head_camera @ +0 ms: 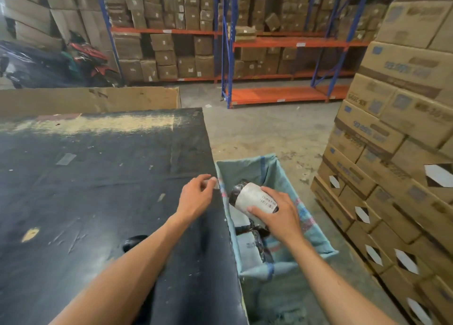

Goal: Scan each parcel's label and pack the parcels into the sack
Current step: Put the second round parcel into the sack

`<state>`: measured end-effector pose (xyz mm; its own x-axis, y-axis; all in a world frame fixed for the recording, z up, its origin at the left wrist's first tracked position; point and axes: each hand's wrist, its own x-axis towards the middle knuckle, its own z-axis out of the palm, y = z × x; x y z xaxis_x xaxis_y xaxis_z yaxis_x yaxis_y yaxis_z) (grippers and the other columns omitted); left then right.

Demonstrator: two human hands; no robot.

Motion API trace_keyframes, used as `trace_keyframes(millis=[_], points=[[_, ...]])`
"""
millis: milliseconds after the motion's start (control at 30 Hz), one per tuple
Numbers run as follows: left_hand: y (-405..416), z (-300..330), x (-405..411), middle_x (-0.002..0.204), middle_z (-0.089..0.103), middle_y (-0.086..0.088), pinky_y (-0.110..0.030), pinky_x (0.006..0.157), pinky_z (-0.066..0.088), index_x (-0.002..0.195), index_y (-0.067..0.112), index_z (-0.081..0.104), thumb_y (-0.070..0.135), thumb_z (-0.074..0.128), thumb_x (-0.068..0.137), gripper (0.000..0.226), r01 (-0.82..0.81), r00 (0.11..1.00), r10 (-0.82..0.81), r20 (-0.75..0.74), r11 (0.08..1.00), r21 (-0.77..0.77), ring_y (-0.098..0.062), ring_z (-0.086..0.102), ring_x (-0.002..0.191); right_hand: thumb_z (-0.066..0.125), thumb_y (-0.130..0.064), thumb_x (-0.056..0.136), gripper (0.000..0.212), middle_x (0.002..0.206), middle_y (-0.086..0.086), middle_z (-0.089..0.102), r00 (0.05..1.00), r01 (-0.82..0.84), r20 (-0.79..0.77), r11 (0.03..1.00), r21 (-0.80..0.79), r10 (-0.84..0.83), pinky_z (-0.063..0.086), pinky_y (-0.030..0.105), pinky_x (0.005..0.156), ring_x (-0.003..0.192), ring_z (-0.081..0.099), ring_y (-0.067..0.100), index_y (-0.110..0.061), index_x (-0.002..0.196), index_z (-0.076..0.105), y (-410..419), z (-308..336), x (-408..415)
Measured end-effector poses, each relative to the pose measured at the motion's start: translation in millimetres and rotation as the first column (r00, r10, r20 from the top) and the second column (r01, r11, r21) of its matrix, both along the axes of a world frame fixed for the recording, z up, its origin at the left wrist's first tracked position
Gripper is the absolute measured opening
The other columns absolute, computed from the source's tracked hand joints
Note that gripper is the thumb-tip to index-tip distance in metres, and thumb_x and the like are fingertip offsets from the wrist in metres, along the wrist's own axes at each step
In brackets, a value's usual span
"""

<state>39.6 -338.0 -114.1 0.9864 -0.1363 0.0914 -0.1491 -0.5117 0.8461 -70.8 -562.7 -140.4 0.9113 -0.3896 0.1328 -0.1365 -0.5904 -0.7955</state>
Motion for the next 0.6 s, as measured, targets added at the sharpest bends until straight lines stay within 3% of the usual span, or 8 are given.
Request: trace_keyframes(millis=[67, 167, 233, 300, 367, 500, 600], points=[[-18.1, -22.3, 3.4, 0.124, 0.066, -0.007, -0.041, 0.100, 0.048, 0.134, 0.016, 0.062, 0.044, 0.051, 0.101, 0.044, 0.033, 0.999, -0.036, 0.013, 0.984, 0.178, -0.027, 0.061, 0.113, 0.089, -0.048, 0.076, 0.066, 0.123, -0.006, 0.055, 0.996, 0.062, -0.057, 0.998, -0.022, -0.063, 0.041, 0.034, 0.092, 0.118, 0.054, 0.020, -0.044, 0.136, 0.064, -23.1, -13.4, 4.3], [-41.2, -49.6, 7.5, 0.142, 0.053, -0.012, -0.045, 0.113, 0.033, 0.140, 0.013, 0.052, 0.046, 0.043, 0.104, 0.050, 0.043, 0.992, -0.093, 0.090, 0.892, 0.451, -0.034, 0.045, 0.135, 0.086, -0.051, 0.078, 0.066, 0.134, 0.002, 0.057, 0.975, 0.109, -0.182, 0.990, -0.095, -0.125, 0.041, 0.041, 0.103, 0.132, 0.051, 0.029, -0.042, 0.139, 0.062, -47.5, -33.7, 16.3], [-52.4, -67.2, 11.0, 0.166, 0.022, -0.013, -0.047, 0.125, 0.008, 0.159, 0.015, 0.027, 0.050, 0.031, 0.106, 0.064, 0.098, 0.989, -0.143, 0.035, 0.819, 0.565, -0.031, 0.016, 0.153, 0.084, -0.052, 0.080, 0.068, 0.146, 0.009, 0.053, 0.954, 0.118, -0.265, 0.988, -0.097, -0.140, 0.037, 0.042, 0.110, 0.143, 0.043, 0.032, -0.040, 0.142, 0.060, -58.0, -49.9, 28.7], [-58.0, -84.3, 14.8, 0.170, -0.004, -0.007, -0.045, 0.126, -0.008, 0.163, 0.018, 0.006, 0.055, 0.020, 0.106, 0.069, 0.163, 0.982, -0.188, -0.031, 0.744, 0.648, -0.023, -0.007, 0.157, 0.080, -0.054, 0.083, 0.069, 0.150, 0.016, 0.048, 0.924, 0.128, -0.350, 0.988, -0.088, -0.151, 0.040, 0.043, 0.110, 0.139, 0.047, 0.038, -0.039, 0.146, 0.055, -64.3, -68.1, 43.6], [-58.3, -97.5, 18.0, 0.170, -0.008, -0.004, -0.045, 0.125, -0.009, 0.163, 0.021, 0.007, 0.058, 0.013, 0.104, 0.070, 0.161, 0.977, -0.211, -0.019, 0.682, 0.714, -0.021, -0.011, 0.156, 0.075, -0.057, 0.087, 0.073, 0.148, 0.021, 0.046, 0.892, 0.133, -0.426, 0.988, -0.080, -0.154, 0.044, 0.045, 0.107, 0.132, 0.052, 0.044, -0.038, 0.152, 0.048, -69.1, -89.8, 59.0], [-56.0, -105.4, 20.8, 0.170, -0.004, -0.003, -0.044, 0.125, -0.009, 0.161, 0.024, 0.019, 0.060, 0.006, 0.097, 0.074, 0.128, 0.976, -0.215, 0.027, 0.674, 0.728, -0.020, -0.007, 0.157, 0.062, -0.064, 0.095, 0.084, 0.166, 0.029, 0.021, 0.819, 0.125, -0.554, 0.989, -0.082, -0.150, 0.037, 0.050, 0.116, 0.143, 0.041, 0.051, -0.035, 0.166, 0.025, -77.4, -135.5, 82.5], [-56.7, -102.5, 19.0, 0.170, -0.005, -0.002, -0.044, 0.126, -0.009, 0.161, 0.025, 0.019, 0.059, 0.005, 0.097, 0.074, 0.131, 0.975, -0.222, 0.029, 0.673, 0.728, -0.018, -0.009, 0.156, 0.063, -0.066, 0.093, 0.081, 0.168, 0.026, 0.017, 0.797, 0.151, -0.583, 0.987, -0.062, -0.158, 0.039, 0.050, 0.115, 0.142, 0.041, 0.051, -0.043, 0.163, 0.030, -77.7, -166.2, 89.5]])
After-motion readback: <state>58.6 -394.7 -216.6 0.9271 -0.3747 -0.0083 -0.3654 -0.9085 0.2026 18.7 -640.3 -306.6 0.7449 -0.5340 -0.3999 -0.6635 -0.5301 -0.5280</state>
